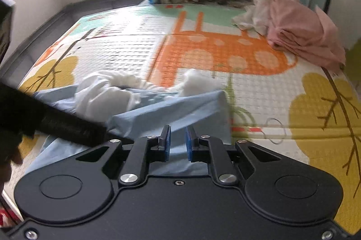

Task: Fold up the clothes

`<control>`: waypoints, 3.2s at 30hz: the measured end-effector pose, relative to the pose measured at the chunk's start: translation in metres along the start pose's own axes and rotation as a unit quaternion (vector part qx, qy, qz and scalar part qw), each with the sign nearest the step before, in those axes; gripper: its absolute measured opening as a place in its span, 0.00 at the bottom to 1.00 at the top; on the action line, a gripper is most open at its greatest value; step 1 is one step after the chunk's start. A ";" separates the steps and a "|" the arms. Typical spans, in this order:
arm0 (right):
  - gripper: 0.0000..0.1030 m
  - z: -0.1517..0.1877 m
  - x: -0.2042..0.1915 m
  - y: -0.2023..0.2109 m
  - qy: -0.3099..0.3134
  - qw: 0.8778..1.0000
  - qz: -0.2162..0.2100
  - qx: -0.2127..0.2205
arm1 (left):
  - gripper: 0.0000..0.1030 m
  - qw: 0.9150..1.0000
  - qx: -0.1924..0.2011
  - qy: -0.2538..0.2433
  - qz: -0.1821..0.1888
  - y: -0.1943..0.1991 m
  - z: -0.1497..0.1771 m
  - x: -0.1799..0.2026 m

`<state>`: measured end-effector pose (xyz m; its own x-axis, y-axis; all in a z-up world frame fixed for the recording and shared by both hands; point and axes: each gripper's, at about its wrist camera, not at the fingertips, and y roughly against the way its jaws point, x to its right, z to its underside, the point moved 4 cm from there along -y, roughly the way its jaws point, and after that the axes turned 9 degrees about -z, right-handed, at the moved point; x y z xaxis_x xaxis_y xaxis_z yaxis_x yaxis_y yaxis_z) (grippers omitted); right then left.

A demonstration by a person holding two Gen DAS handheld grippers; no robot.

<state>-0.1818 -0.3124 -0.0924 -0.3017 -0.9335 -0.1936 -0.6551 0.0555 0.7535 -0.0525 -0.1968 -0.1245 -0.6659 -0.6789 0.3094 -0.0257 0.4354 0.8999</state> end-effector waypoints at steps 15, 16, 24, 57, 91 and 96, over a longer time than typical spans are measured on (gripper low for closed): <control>0.11 0.025 0.038 -0.042 -0.065 0.996 -0.019 -0.059 | 0.32 0.998 -0.053 0.009 -0.045 -0.042 0.016 -0.008; 0.11 0.027 0.039 -0.044 -0.064 0.996 -0.018 -0.063 | 0.31 0.997 -0.056 0.008 -0.051 -0.043 0.017 -0.011; 0.06 0.039 0.047 -0.064 -0.053 0.994 -0.009 -0.096 | 0.17 0.995 -0.068 0.002 -0.067 -0.046 0.021 -0.022; 0.25 0.003 0.038 -0.027 -0.053 0.996 -0.046 -0.045 | 0.44 0.997 0.010 -0.037 -0.064 0.000 0.004 0.006; 0.10 -0.042 0.064 -0.095 -0.060 0.995 -0.046 -0.070 | 0.45 0.993 -0.010 -0.027 -0.111 -0.059 -0.032 0.001; 0.10 -0.035 0.068 -0.112 -0.059 0.993 -0.037 -0.095 | 0.45 0.992 -0.020 -0.023 -0.121 -0.067 -0.030 -0.010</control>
<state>-0.1050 -0.3939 -0.1679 -0.3451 -0.8836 -0.3165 -0.5391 -0.0894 0.8375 -0.0224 -0.2368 -0.1785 -0.6768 -0.7328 0.0703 -0.1596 0.2394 0.9577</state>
